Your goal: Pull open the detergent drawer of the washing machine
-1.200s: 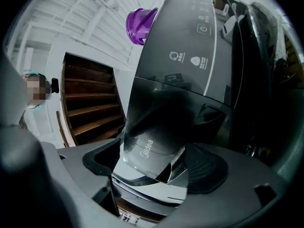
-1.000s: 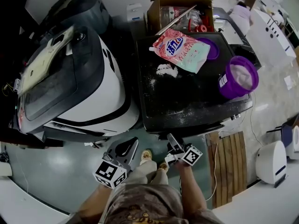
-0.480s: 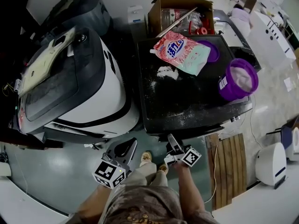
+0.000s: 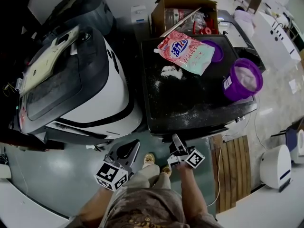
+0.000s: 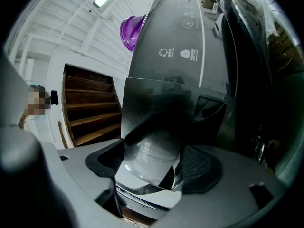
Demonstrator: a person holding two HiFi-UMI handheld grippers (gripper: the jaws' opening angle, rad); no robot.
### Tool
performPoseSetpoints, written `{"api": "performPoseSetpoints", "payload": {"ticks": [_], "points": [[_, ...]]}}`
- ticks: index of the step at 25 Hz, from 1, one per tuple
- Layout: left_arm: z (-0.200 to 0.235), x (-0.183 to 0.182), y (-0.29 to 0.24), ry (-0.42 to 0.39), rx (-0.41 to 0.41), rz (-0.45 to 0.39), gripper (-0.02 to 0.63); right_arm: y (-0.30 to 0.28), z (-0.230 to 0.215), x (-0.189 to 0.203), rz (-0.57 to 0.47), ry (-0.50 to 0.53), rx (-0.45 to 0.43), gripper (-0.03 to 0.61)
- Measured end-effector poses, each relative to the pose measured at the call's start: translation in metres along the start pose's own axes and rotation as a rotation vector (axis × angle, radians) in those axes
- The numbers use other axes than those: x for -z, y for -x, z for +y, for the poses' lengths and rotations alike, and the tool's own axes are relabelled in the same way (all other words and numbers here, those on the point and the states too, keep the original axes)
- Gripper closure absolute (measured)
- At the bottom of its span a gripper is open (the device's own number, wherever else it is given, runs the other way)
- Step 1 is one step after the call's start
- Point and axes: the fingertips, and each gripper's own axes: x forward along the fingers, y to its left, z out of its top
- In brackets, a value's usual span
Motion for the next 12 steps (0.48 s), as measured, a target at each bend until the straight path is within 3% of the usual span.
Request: {"api": "performPoseSetpoints", "payload": {"ticks": [12], "points": [[-0.014, 0.003, -0.003, 0.001, 0.044, 0.009, 0.592, 0.023, 0.014, 0.008, -0.010, -0.010, -0.006, 0.229]]}}
